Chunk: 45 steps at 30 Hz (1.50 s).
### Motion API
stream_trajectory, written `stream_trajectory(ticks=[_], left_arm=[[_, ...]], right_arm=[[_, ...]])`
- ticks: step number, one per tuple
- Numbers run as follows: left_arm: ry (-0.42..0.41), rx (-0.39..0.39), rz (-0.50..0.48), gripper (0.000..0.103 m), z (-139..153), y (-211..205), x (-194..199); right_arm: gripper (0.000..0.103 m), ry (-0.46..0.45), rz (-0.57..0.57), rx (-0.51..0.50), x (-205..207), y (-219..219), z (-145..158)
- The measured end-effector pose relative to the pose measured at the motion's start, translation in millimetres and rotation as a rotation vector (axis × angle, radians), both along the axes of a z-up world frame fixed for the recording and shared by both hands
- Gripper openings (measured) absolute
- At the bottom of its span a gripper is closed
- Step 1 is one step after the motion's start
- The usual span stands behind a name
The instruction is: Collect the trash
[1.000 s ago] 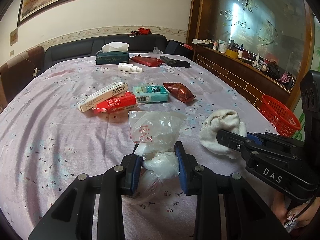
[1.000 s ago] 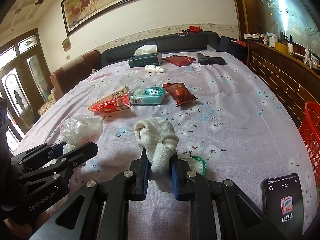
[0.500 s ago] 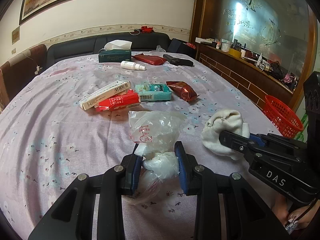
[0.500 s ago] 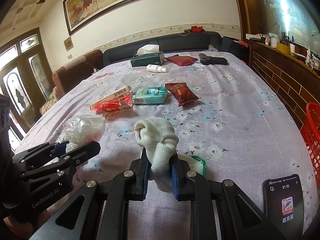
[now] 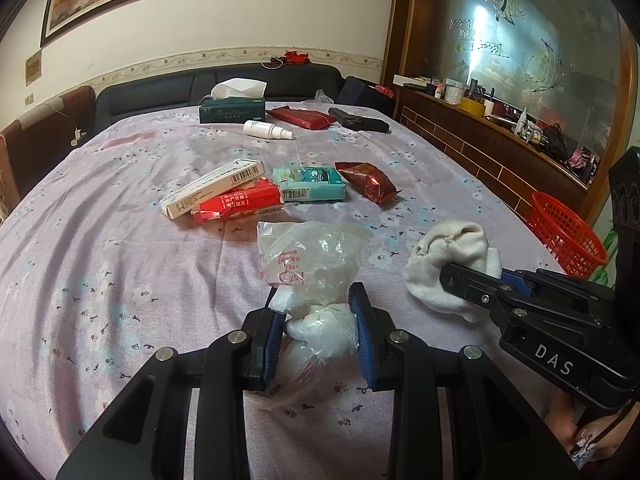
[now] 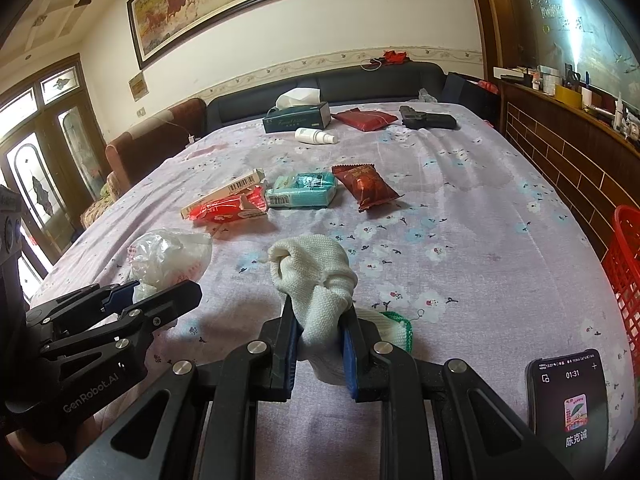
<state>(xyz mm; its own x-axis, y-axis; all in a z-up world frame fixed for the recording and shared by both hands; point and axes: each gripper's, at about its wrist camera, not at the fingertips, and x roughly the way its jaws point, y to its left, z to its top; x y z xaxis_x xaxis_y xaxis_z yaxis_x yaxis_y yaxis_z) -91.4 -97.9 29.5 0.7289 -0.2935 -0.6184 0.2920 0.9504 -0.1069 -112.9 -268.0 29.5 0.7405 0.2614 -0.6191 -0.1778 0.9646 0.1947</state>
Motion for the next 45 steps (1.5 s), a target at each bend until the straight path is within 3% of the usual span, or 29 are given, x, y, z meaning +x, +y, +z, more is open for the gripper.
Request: stream_trajectory(ticks=[16, 28, 45], left_arm=[[0.003, -0.026, -0.006, 0.03, 10.8, 2.3, -6.7], [-0.043, 0.06, -0.007, 0.03, 30.9, -12.0, -5.6], [-0.045, 0.087, -0.02, 0.03, 30.2, -21.6, -2.3]], right_arm=[[0.02, -0.039, -0.022, 0.031, -16.7, -13.5, 20.0], [0.02, -0.075, -0.04, 0.044, -33.5, -23.7, 41.6], [0.02, -0.082, -0.043, 0.044, -38.5, -26.3, 45.7]])
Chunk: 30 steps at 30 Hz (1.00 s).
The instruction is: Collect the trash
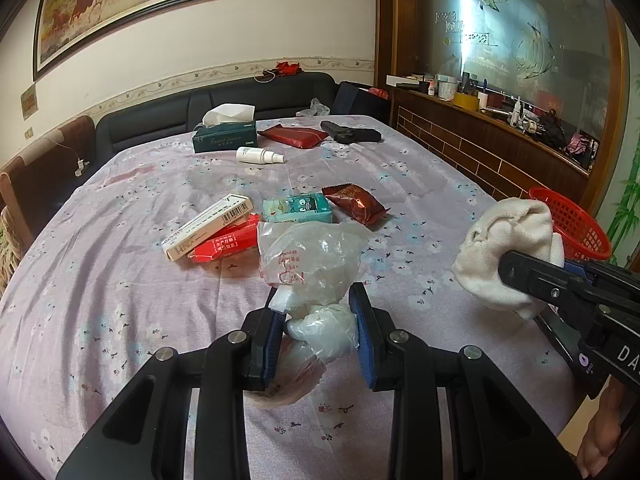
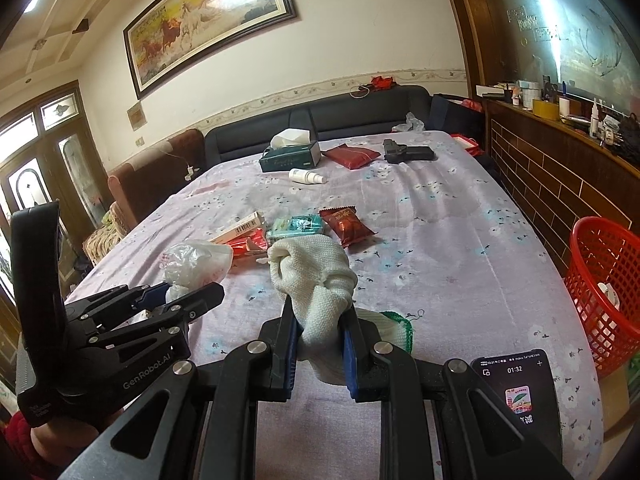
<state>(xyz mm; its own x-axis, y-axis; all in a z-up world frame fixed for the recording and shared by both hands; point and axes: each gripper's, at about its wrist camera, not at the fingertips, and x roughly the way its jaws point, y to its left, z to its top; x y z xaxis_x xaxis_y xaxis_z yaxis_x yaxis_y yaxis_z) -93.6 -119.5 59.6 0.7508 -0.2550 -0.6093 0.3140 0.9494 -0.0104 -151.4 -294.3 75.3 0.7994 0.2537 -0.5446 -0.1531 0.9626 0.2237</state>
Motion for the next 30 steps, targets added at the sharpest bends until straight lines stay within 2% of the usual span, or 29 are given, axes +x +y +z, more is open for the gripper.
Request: stream_trajectory(ticks=[30], left_arm=[[0.005, -0.005, -0.016, 0.03, 1.1, -8.8, 0.9]], right_arm=[[0.02, 0.008, -0.006, 0.023, 0.1, -6.9, 0.2]])
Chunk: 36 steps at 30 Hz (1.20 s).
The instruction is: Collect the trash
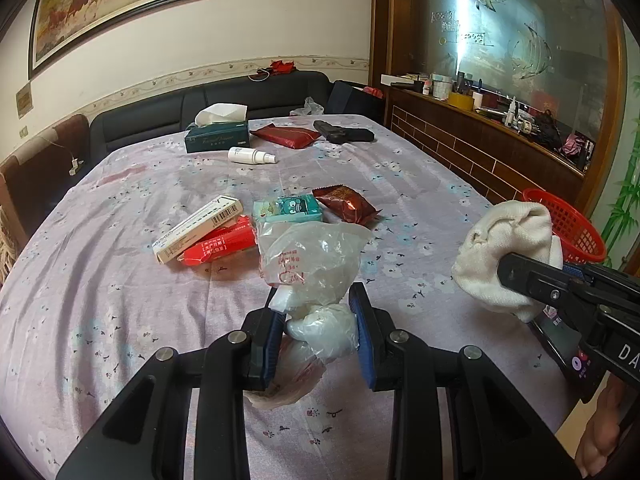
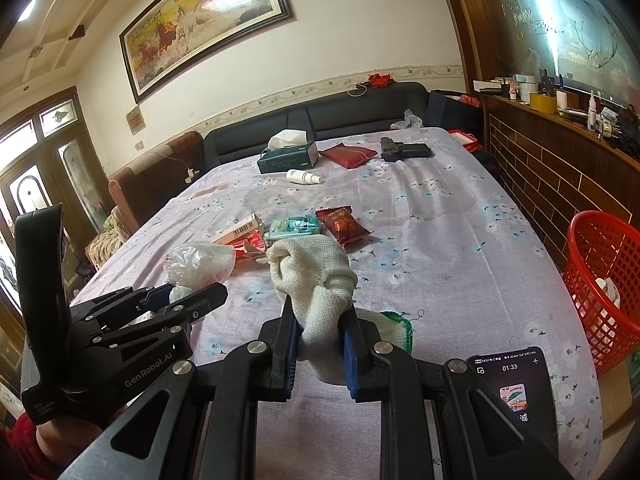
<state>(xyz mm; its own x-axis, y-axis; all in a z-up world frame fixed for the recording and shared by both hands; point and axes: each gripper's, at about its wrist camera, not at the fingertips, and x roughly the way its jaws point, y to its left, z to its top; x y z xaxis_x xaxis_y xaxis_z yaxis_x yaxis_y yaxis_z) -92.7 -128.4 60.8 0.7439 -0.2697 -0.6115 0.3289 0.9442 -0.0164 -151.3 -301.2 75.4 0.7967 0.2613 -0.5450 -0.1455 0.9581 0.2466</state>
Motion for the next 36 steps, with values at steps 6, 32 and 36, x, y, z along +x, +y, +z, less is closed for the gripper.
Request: stream_trajectory(ticks=[6, 32, 36], left_arm=[[0.002, -0.001, -0.001, 0.03, 0.4, -0.3, 0.2], [0.077, -0.102, -0.35, 0.031, 60.0, -109.5, 10.0], [0.122, -0.12, -0.448, 0.031, 64.5, -153.3, 11.6]], right_arm=[[0.02, 0.0, -0.002, 0.002, -0.6, -1.6, -0.3], [0.021, -0.092, -0.309, 0.117, -50.2, -155.5, 48.4], [0.021, -0.073, -0.4, 0.15, -59.8, -197.8, 44.9]])
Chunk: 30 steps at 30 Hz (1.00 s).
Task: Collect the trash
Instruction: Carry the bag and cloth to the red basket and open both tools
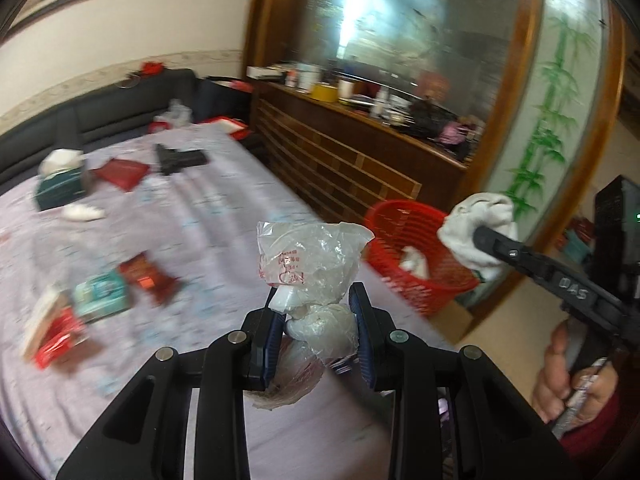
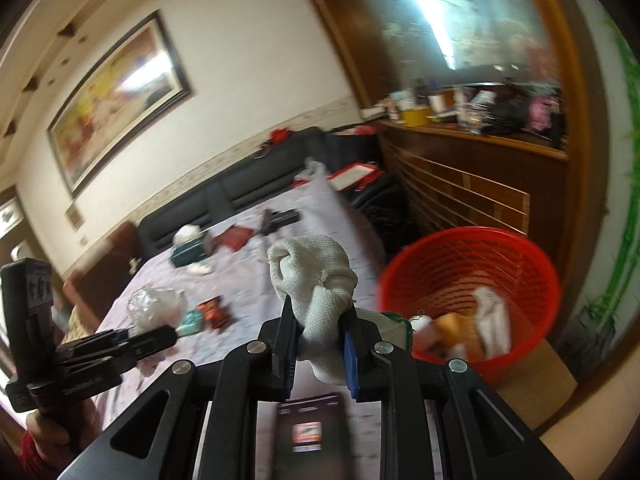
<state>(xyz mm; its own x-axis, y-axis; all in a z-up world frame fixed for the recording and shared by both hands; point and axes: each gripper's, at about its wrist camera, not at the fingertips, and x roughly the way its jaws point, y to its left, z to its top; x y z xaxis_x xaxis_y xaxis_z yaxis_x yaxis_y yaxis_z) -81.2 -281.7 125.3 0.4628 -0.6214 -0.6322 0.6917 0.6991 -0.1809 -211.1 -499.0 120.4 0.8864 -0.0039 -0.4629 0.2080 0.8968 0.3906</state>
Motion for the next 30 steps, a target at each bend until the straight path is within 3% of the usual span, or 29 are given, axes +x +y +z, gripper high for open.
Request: stream_trajectory(ticks=[10, 16, 18, 19, 20, 21, 22, 30], left_arm=[[0.077, -0.004, -0.155, 0.031, -4.1, -111.1, 8.2], [0.088, 0.032, -0.195, 0.031, -18.1, -173.3, 19.0], [0.115, 0.028, -0.202, 0.038, -25.2, -187.0, 26.7], [0.132, 0.026, -0.204, 0.055, -29.1, -193.5, 30.8], [0.136, 0.028, -0.195, 0.069, -31.3, -196.0, 33.1], [0.137, 0.026, -0.175, 0.069, -32.7, -197.2, 35.6], [0.146, 0.018, -0.163, 0.069, -33.3, -194.9, 37.8], [0.102, 0.013, -0.112, 0.069, -22.1, -145.5, 37.2]], right_arm=[[0.023, 0.027, -0.13, 0.042, -2.5, -77.7, -4.6], [0.024, 0.039, -0.17, 0.065, 6.0, -113.9, -10.1], [0.026, 0.052, -0.183, 0.06, 12.3, -123.0, -13.4], [0.029, 0.062, -0.185, 0.059, 15.8, -127.4, -15.5], [0.035, 0.076, -0.18, 0.06, 18.5, -129.8, -17.5], [0.051, 0.094, -0.182, 0.06, 21.2, -132.8, -19.8], [0.055, 0.097, -0.197, 0.061, 21.7, -134.4, -21.2], [0.055, 0.047, -0.186, 0.06, 1.6, -122.0, -11.1]])
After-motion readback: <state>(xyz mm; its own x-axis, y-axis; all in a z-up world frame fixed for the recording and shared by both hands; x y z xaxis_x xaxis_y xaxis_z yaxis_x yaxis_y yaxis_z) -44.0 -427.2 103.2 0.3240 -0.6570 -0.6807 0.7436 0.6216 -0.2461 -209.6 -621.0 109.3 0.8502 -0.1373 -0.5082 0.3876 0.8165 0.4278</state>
